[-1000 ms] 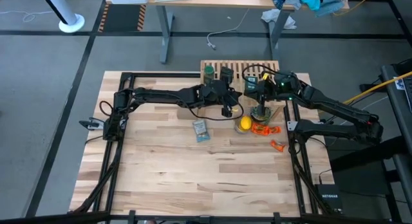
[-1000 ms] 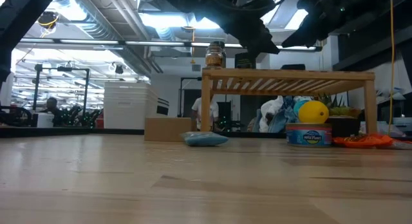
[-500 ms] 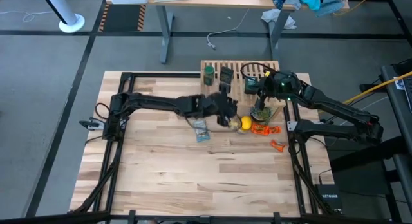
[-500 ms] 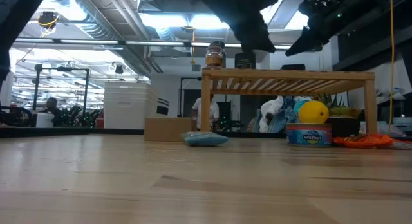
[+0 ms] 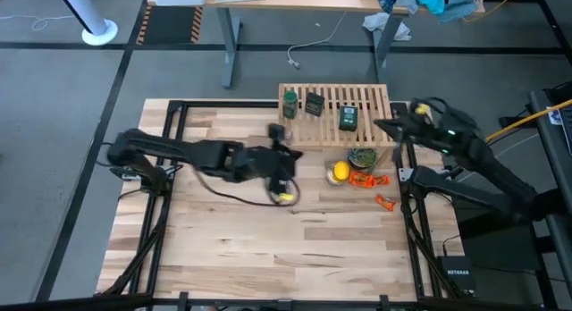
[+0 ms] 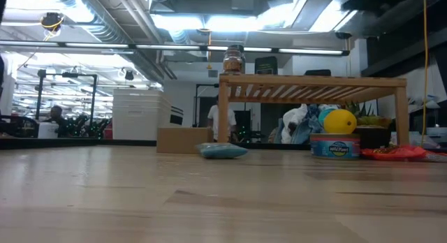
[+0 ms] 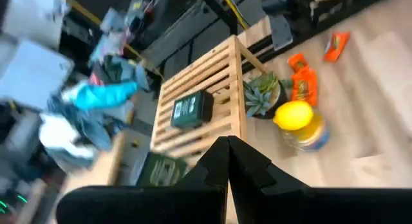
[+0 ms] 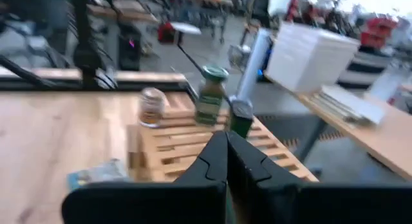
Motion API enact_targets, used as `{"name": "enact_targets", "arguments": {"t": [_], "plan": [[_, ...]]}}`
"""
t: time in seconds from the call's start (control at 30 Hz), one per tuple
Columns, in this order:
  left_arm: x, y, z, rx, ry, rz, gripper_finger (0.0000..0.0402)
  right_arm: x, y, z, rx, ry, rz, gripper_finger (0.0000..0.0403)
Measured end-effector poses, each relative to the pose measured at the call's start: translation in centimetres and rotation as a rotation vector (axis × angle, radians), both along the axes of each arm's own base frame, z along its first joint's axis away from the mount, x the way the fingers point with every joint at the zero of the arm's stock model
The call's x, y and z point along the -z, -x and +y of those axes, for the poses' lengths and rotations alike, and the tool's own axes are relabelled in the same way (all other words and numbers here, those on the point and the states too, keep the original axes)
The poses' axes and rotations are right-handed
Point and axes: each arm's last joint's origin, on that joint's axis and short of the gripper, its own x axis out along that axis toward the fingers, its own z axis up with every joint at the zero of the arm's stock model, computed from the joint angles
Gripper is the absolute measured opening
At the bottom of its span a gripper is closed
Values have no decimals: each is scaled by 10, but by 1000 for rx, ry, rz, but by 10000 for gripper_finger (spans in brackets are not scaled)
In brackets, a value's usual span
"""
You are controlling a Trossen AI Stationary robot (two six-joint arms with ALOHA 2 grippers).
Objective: Shelf spices
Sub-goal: Adjust the right black seasoning can on the shelf
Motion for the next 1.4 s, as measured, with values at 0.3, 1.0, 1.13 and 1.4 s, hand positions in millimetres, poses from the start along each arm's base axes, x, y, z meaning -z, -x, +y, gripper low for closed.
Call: {"name": "enact_targets", "arguments": {"t": [0.3, 1.0, 1.13, 1.4], "plan": [[-36, 88, -13, -107, 299, -19, 0, 14, 56, 36, -33, -88, -57, 2], [3, 180, -69, -298, 265, -42, 0, 35, 74, 54, -243, -150, -127, 2], [41, 192, -72, -308, 278, -107, 0, 32, 74, 53, -238, -130, -149, 2], [121, 201, -68, -230, 403, -222, 0, 29, 74, 54, -268, -110, -171, 2]]}}
